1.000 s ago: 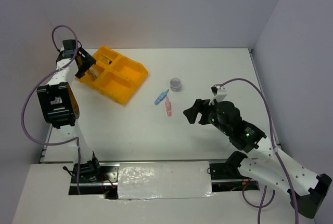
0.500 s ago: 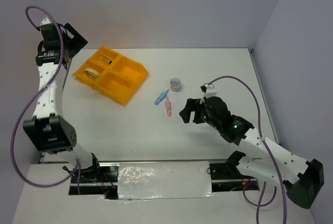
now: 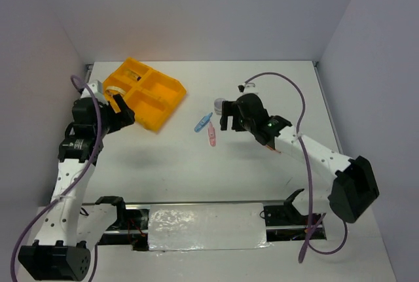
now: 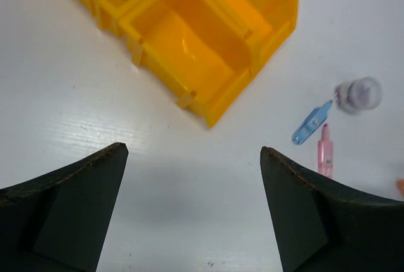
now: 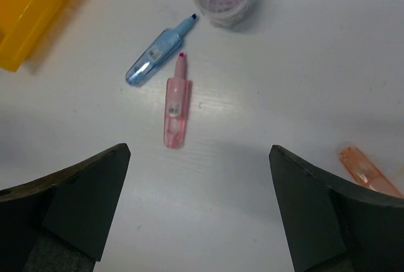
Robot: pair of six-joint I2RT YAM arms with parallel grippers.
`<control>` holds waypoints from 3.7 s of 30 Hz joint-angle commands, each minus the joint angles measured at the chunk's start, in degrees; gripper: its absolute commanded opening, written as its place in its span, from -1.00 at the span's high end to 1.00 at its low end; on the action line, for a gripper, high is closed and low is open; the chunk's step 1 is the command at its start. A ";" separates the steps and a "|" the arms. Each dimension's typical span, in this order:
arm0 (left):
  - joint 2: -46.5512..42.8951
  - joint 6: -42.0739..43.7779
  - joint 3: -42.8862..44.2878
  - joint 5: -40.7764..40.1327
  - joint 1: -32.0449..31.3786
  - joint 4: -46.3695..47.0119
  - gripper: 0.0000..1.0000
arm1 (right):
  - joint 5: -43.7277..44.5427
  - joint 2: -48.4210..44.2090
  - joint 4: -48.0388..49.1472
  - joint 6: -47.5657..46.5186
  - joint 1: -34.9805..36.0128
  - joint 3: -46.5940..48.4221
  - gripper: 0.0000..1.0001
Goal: Sort the stationery into containers
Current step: Pick up the stationery from the center of the board, then place the stationery in the storage box.
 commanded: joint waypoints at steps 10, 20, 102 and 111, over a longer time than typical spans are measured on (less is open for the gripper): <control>2.13 2.73 -0.14 0.17 -3.67 2.90 -0.99 | 12.10 33.55 -6.58 -8.20 -2.17 32.69 -0.97; 4.50 3.17 1.00 -0.61 -4.03 1.23 -0.99 | 14.58 48.95 -8.17 -10.93 -2.95 42.83 -0.93; 3.89 3.08 0.91 7.03 -4.03 2.19 -0.99 | -1.06 73.05 5.89 2.61 6.71 84.06 -0.56; 4.86 3.08 1.00 7.03 -4.03 2.28 -0.99 | -0.71 51.89 8.34 -2.31 7.59 64.67 -0.56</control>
